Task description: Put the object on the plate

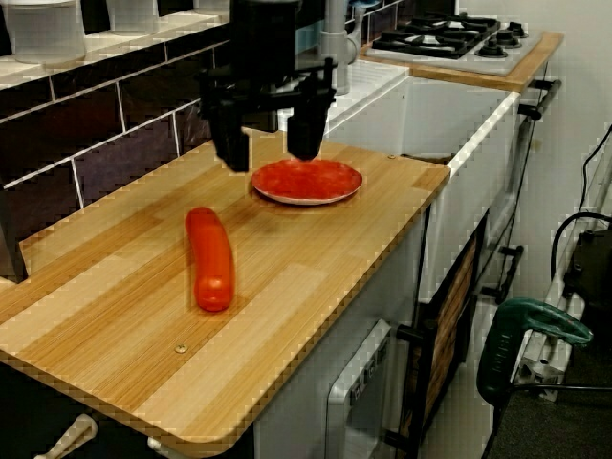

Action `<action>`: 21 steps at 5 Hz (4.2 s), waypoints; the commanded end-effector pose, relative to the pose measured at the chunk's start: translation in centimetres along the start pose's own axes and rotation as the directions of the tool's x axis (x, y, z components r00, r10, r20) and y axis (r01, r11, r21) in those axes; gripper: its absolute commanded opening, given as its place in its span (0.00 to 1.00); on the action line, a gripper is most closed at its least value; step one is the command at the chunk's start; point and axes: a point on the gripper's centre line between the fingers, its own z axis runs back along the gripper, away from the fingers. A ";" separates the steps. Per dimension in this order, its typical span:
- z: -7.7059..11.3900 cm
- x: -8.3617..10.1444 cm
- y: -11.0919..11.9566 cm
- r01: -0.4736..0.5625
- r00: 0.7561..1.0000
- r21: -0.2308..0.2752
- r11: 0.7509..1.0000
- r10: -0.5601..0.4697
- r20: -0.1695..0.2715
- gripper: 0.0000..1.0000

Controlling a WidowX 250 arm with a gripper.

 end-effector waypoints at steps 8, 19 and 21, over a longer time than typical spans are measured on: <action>-3.7 -0.9 4.8 -0.101 0.987 0.164 0.981 0.079 0.137 0.00; 0.7 6.4 -6.9 0.072 0.987 0.101 0.992 -0.085 0.133 0.00; -1.6 7.2 -7.0 0.068 0.992 0.112 0.991 -0.080 0.102 0.00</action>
